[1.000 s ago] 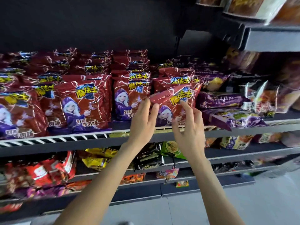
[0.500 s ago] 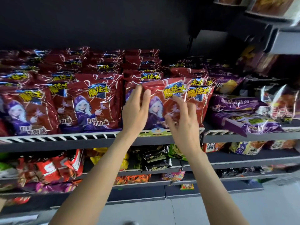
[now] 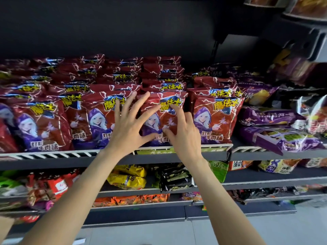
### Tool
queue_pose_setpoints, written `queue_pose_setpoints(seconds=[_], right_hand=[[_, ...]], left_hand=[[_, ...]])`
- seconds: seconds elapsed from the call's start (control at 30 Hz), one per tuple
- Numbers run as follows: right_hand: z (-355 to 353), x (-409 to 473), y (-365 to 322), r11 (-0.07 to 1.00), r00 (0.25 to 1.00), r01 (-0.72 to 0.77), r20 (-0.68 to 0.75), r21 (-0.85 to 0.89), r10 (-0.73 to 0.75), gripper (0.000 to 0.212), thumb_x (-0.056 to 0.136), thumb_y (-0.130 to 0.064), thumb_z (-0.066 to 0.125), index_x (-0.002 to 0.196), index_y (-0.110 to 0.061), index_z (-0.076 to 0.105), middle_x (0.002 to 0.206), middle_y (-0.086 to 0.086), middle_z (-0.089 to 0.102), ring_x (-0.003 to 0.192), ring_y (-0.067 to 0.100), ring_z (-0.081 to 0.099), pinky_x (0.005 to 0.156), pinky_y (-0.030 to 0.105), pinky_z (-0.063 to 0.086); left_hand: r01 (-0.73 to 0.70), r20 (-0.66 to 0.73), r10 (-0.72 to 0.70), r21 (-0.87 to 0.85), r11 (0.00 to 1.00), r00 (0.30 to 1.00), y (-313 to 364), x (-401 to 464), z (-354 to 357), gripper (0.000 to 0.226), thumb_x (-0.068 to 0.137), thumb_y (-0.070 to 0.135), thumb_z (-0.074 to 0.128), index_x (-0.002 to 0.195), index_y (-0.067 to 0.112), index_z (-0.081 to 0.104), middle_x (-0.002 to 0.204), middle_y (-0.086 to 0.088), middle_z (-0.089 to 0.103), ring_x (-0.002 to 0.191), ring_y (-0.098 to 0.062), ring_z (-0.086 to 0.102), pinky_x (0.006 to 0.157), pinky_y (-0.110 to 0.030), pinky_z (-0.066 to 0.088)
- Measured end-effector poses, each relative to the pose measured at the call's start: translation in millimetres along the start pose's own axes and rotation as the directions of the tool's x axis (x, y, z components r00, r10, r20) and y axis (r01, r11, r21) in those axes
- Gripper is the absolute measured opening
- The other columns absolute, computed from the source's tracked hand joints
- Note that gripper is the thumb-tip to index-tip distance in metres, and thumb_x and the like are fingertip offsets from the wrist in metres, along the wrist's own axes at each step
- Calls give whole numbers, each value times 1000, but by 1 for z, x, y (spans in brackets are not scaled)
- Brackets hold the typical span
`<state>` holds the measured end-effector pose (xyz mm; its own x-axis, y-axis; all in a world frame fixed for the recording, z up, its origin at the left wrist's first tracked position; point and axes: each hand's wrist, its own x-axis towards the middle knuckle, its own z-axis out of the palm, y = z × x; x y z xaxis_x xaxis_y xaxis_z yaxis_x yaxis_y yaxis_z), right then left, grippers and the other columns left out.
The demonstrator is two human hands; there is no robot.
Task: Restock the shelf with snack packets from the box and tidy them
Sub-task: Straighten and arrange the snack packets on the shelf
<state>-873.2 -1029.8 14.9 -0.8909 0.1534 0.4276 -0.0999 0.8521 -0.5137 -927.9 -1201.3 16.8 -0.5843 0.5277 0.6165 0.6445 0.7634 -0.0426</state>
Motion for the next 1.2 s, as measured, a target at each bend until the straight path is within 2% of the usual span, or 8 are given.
queue_pose_setpoints(seconds=[0.17,0.3,0.57,0.77,0.87,0.97,1.07,1.2], right_hand=[[-13,5,19,999,997,30,72,16,-31,83,82,-32,73,147,-36,21,117,4,44,77,24,57,54,34,49],[-15,11,19,992,986,77,155,-104,-61,106,76,-22,79,150,-39,6,129,12,39,78,24,51,56,28,41],[-13,14,20,995,986,87,146,-58,-78,105,77,-19,79,150,-39,7,130,13,38,71,19,45,55,27,41],[-25,4,22,993,985,113,129,34,-116,77,90,-21,64,151,-33,17,127,11,45,64,18,49,57,28,43],[-44,-8,26,986,996,86,3,143,-87,48,94,-21,58,140,-23,42,118,6,57,78,20,63,65,36,56],[-61,-23,41,988,988,77,-143,134,-57,31,95,-18,55,126,-16,55,105,2,62,69,11,60,61,27,50],[-70,-34,56,991,981,85,-180,104,-65,27,94,-13,56,120,-17,59,102,-2,61,74,21,62,67,35,51],[-73,-34,60,987,980,140,-155,74,-127,26,93,-9,56,118,-15,61,104,-1,61,84,18,60,61,27,50]], left_hand=[[-34,182,18,81,996,983,-9,7,10,98,67,76,52,148,34,17,157,-4,2,144,-33,0,105,-70,-4],[-31,163,13,104,994,987,-8,14,14,95,68,73,50,148,35,16,157,-5,3,144,-33,1,104,-71,-1],[-69,120,51,151,986,992,-14,17,14,100,66,69,64,148,33,19,157,-5,7,144,-32,7,106,-71,5],[-21,114,-1,191,981,993,-6,11,6,88,74,74,53,148,36,24,159,-5,5,145,-32,5,105,-66,10],[34,41,-40,146,989,998,8,14,5,73,80,67,45,143,34,33,157,-6,10,143,-30,11,106,-62,11],[-42,-67,48,87,995,997,21,18,9,59,86,58,48,139,33,38,154,-4,18,141,-26,18,109,-61,9],[-229,54,223,142,963,973,23,24,19,66,88,62,43,146,35,25,157,2,14,145,-24,10,110,-62,-6],[-237,202,197,199,951,959,23,27,27,80,84,66,48,150,32,17,159,1,6,146,-26,0,109,-66,-9]])
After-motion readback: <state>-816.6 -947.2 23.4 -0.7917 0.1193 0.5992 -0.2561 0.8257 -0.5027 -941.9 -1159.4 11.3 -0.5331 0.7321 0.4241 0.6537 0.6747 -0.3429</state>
